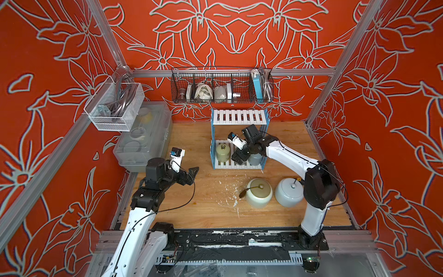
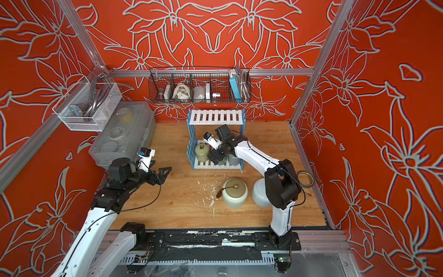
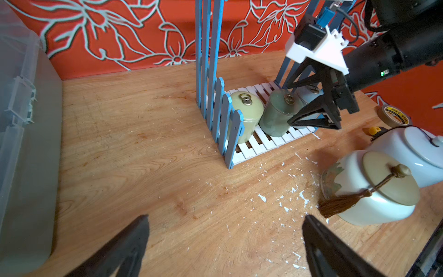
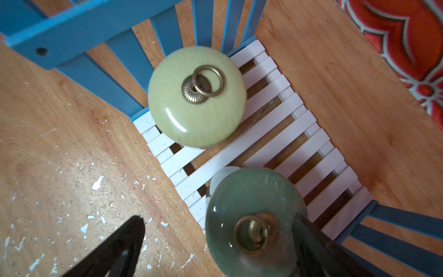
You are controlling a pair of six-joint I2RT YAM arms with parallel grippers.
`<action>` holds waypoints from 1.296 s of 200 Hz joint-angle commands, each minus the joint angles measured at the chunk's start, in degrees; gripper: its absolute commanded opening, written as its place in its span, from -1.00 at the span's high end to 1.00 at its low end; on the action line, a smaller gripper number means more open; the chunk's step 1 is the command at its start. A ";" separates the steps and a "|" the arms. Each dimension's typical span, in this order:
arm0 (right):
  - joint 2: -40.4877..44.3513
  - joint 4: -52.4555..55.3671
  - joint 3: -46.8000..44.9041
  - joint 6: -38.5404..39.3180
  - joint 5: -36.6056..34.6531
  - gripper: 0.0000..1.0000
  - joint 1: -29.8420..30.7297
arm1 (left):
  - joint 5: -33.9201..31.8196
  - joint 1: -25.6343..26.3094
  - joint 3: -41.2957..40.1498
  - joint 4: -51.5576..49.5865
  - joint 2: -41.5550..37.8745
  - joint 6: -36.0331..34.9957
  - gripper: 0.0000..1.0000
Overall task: Remove the tea canisters from the shelf
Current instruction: Pick up the tea canister from the shelf.
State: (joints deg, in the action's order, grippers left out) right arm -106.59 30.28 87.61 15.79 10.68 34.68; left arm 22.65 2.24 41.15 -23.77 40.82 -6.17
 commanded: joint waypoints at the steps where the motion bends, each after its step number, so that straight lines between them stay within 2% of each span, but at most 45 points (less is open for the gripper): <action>1: -1.65 -0.84 1.69 0.68 -3.50 -0.99 0.22 | -0.30 -0.22 -0.08 1.18 -0.21 -0.51 -0.97; 83: -4.00 -2.62 1.31 0.24 -8.61 -0.98 -0.72 | 0.00 -0.13 -0.65 1.53 -0.68 -0.86 -0.97; 189: -5.06 -4.09 -3.27 -1.39 -5.05 -0.98 -0.97 | -0.88 -0.04 -0.39 1.46 -0.83 -0.95 -0.97; 242: -4.60 -2.66 -3.12 -1.38 -3.32 -0.73 -1.01 | -0.70 0.15 -0.23 1.51 -0.96 -0.77 -0.97; 259: -4.47 -2.16 -2.62 -1.20 -3.11 -0.58 -0.93 | -0.47 0.22 -0.62 1.58 -1.18 -1.11 -0.97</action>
State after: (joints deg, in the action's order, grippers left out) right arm -111.26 25.21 85.01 15.00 5.58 33.56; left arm 22.06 2.28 40.69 -23.05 40.29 -6.57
